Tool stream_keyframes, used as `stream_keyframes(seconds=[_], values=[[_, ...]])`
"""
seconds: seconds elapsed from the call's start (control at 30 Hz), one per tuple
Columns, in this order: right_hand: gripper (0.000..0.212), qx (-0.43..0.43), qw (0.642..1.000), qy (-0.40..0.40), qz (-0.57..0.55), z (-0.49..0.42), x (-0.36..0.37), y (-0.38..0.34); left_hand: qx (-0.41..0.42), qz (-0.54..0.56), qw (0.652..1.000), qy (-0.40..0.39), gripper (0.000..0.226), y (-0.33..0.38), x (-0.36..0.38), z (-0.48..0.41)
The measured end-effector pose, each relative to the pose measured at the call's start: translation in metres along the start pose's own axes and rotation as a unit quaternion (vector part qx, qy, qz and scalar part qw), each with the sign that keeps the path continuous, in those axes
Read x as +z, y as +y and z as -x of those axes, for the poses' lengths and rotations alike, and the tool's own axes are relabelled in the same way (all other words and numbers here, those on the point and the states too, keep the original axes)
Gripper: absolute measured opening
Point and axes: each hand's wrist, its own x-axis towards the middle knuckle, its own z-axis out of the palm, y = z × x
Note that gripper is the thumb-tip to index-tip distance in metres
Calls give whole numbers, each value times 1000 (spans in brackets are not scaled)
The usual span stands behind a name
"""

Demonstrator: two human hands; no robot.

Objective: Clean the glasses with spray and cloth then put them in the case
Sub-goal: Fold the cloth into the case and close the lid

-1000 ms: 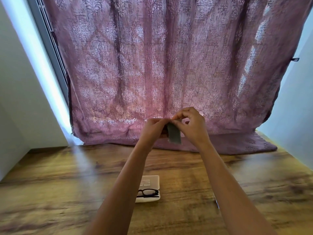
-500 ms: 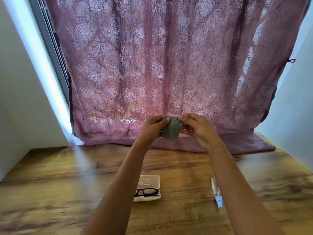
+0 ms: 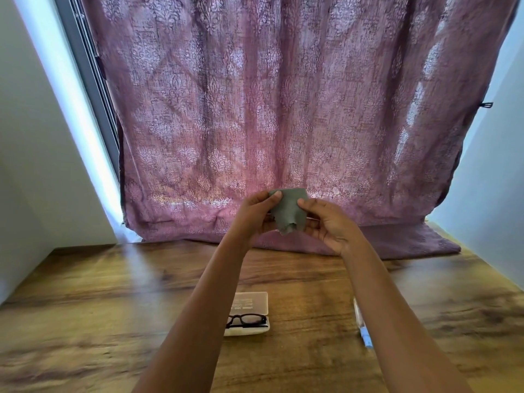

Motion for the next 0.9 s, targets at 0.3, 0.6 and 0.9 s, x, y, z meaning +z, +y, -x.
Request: stream_keyframes(seconds=[0.3,0.6,0.9], values=[[2,9,1000,-14,10,5,-2,-4,-58,26,997,-35,28,0,-4,2],[14,-8,1000,-13,0,3,-7,-4,-7,-83,996,-15,46,2,-5,0],[24,-116,992,2,54,-1,-6,-4,160,-201,964,73,34,-2,0,-8]])
